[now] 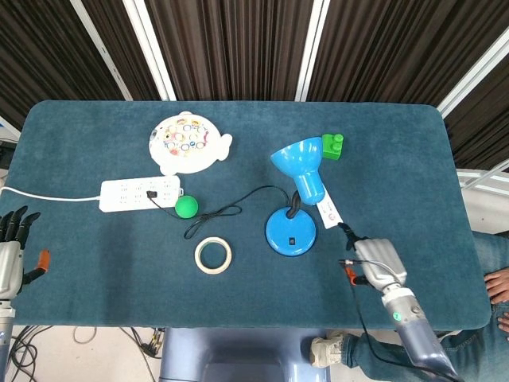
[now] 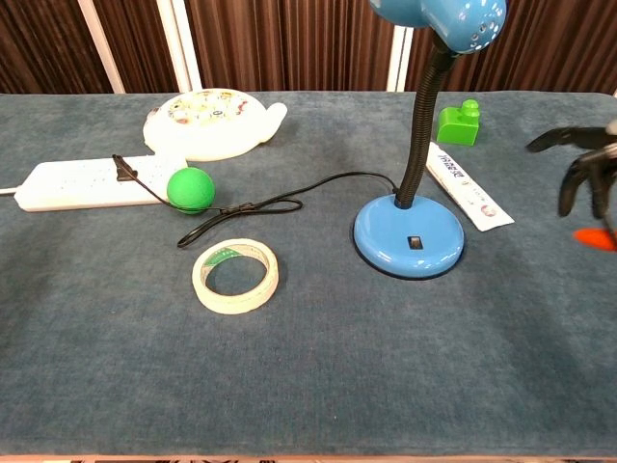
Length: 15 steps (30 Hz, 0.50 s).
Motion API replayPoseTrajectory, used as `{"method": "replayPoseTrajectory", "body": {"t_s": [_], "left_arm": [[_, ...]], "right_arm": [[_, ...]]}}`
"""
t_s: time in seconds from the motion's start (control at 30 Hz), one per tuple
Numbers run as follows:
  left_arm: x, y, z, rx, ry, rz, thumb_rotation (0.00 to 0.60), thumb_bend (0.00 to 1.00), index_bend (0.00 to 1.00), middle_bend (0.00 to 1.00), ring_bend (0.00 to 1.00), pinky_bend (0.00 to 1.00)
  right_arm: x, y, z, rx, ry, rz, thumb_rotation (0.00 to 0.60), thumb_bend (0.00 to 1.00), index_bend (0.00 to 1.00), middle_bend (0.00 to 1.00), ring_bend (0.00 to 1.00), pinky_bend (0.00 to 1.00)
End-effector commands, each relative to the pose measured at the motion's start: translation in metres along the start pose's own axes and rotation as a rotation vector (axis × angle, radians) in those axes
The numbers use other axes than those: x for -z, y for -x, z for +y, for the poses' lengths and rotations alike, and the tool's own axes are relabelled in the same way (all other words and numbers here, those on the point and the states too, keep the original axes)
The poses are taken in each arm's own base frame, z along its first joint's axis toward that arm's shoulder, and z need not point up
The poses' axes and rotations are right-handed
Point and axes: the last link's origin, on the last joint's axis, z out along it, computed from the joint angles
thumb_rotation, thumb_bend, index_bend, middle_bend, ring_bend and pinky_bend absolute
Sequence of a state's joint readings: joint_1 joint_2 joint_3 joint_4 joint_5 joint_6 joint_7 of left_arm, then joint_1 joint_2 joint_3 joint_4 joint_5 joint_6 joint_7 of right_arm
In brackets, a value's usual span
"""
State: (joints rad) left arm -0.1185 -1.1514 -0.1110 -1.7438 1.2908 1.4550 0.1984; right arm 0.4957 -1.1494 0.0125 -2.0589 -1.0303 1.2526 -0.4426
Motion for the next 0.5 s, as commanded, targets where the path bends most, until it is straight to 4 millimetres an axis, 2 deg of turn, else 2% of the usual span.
{"method": "replayPoseTrajectory", "body": {"t_s": [0.03, 0.13, 0.23, 0.5], "left_arm": [[0.001, 0.0, 0.001, -0.002, 0.003, 0.0, 0.6, 0.45, 0.15, 0.02, 0.0, 0.0], [0.0, 0.0, 0.002, -0.007, 0.006, 0.003, 0.6, 0.45, 0.15, 0.02, 0.0, 0.0], [0.0, 0.0, 0.002, -0.008, 0.003, 0.004, 0.6, 0.45, 0.15, 0.02, 0.0, 0.0], [0.001, -0.001, 0.0, -0.013, 0.002, 0.009, 0.6, 0.45, 0.15, 0.02, 0.0, 0.0]], "right_arm": [[0.051, 0.003, 0.05, -0.023, 0.051, 0.162, 0.6, 0.28, 0.08, 0.2, 0.2, 1.0], [0.07, 0.009, 0.076, 0.015, 0.074, 0.208, 0.6, 0.25, 0.08, 0.13, 0.12, 1.0], [0.08, 0.011, 0.091, 0.044, 0.095, 0.235, 0.6, 0.25, 0.06, 0.09, 0.09, 1.0], [0.077, 0.008, 0.104, 0.126, 0.122, 0.285, 0.6, 0.24, 0.05, 0.08, 0.08, 1.0]]}}
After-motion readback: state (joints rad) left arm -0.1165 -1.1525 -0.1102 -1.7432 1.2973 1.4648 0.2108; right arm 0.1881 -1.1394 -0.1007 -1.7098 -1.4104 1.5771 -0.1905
